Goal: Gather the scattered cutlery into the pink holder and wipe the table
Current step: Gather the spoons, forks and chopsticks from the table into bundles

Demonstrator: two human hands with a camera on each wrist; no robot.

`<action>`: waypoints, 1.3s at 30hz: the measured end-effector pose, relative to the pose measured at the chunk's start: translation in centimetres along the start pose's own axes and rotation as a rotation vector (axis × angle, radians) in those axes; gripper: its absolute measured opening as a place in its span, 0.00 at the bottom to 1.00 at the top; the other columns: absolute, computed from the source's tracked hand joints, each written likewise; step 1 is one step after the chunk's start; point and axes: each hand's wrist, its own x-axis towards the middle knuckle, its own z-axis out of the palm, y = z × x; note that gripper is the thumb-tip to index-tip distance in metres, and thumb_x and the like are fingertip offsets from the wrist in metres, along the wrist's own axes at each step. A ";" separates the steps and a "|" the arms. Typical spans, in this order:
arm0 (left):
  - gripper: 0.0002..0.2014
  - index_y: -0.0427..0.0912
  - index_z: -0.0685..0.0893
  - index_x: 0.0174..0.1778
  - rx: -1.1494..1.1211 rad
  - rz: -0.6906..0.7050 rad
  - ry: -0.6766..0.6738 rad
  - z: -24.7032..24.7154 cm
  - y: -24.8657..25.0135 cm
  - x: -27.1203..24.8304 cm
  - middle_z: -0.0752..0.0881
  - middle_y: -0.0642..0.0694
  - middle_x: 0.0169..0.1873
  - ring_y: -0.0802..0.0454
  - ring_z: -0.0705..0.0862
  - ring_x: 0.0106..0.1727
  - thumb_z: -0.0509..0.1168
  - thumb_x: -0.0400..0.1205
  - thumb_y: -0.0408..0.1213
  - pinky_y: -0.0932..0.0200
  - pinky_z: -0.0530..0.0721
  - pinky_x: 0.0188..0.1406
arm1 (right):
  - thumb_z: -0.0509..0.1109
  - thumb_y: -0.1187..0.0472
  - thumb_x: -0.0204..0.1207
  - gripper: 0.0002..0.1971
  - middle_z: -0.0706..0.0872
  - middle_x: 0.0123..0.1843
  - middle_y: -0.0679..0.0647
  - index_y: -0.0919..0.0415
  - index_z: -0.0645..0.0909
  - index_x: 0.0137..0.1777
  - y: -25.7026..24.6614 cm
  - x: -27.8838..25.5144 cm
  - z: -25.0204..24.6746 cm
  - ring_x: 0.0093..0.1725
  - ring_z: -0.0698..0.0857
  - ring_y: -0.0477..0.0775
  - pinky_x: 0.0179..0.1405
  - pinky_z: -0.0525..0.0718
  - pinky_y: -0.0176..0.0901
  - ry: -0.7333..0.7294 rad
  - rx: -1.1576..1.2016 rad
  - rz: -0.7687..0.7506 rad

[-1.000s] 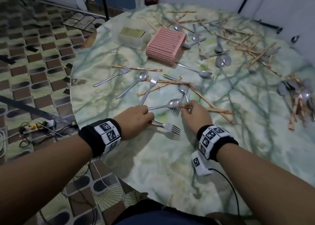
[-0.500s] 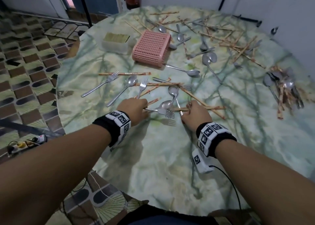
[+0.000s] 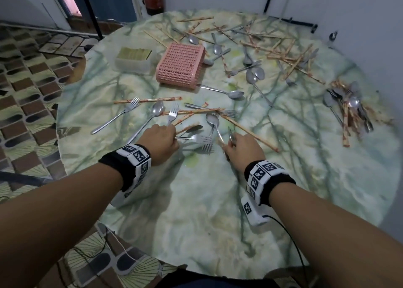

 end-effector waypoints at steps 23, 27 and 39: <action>0.10 0.40 0.74 0.59 -0.740 -0.388 0.203 -2.4 9.7 4.5 0.84 0.45 0.44 0.42 0.84 0.47 0.60 0.86 0.40 0.49 0.79 0.45 | 0.63 0.50 0.86 0.17 0.78 0.60 0.64 0.57 0.72 0.68 3.0 5.5 -3.3 0.53 0.83 0.70 0.48 0.79 0.55 -0.040 -0.021 -0.019; 0.21 0.43 0.79 0.53 -0.734 -0.517 0.200 -1.3 11.7 6.0 0.85 0.49 0.41 0.50 0.84 0.44 0.72 0.78 0.57 0.53 0.77 0.42 | 0.68 0.49 0.84 0.19 0.78 0.64 0.63 0.61 0.74 0.67 3.2 6.5 -3.4 0.59 0.84 0.69 0.50 0.79 0.53 -0.143 -0.137 -0.010; 0.09 0.42 0.81 0.47 -0.407 -0.554 -0.099 1.3 12.9 8.6 0.81 0.47 0.35 0.41 0.84 0.43 0.72 0.79 0.42 0.57 0.76 0.38 | 0.67 0.52 0.77 0.10 0.85 0.46 0.57 0.59 0.80 0.49 5.4 4.8 -4.5 0.46 0.85 0.63 0.38 0.77 0.47 -0.256 -0.096 -0.080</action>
